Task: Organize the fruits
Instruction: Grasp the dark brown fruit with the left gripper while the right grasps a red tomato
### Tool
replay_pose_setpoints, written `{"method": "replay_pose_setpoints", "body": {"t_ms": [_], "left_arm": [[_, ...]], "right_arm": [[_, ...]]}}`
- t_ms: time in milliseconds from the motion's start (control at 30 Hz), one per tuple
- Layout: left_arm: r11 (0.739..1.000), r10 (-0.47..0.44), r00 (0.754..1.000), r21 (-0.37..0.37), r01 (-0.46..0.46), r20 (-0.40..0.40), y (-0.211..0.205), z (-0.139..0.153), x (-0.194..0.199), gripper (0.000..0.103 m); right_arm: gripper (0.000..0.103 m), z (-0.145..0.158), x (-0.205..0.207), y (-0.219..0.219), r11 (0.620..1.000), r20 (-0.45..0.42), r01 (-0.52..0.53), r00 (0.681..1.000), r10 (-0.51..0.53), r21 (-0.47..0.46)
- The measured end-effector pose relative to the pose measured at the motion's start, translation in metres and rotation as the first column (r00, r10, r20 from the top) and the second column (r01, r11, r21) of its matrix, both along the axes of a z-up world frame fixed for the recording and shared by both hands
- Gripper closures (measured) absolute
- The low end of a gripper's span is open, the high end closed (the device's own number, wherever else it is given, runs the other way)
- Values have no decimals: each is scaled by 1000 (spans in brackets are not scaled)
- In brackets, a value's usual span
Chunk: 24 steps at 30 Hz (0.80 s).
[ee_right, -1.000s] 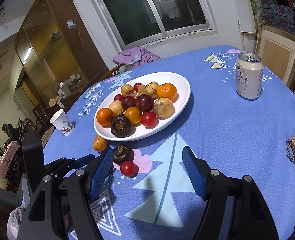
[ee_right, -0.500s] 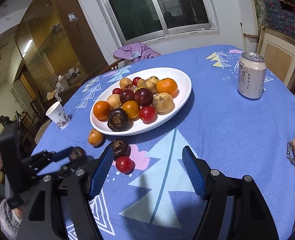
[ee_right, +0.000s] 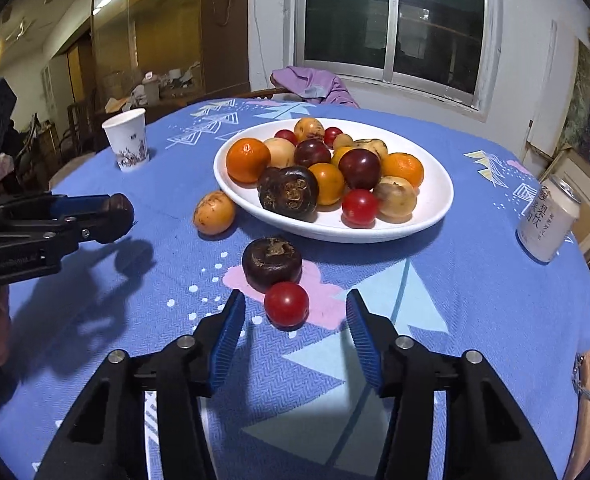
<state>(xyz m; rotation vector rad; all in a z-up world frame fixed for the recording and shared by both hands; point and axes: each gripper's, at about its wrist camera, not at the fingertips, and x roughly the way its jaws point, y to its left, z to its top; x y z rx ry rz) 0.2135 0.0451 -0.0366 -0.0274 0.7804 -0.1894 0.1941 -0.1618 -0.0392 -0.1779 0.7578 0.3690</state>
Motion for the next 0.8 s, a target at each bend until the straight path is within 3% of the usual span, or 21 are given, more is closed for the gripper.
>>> {"method": "replay_pose_setpoints", "body": {"t_ms": [100,800], "left_arm": [[1000,-15,1000,6,15,-3,-5,-2,-1,59],[997,-42,996,67,47,-77,-21,-28,7,59]], "right_arm": [[60,-2,6,1,1000,-23,2,1000,-2,10],[73,-13,17,14,1000,-91,-8,996,6,-24]]}}
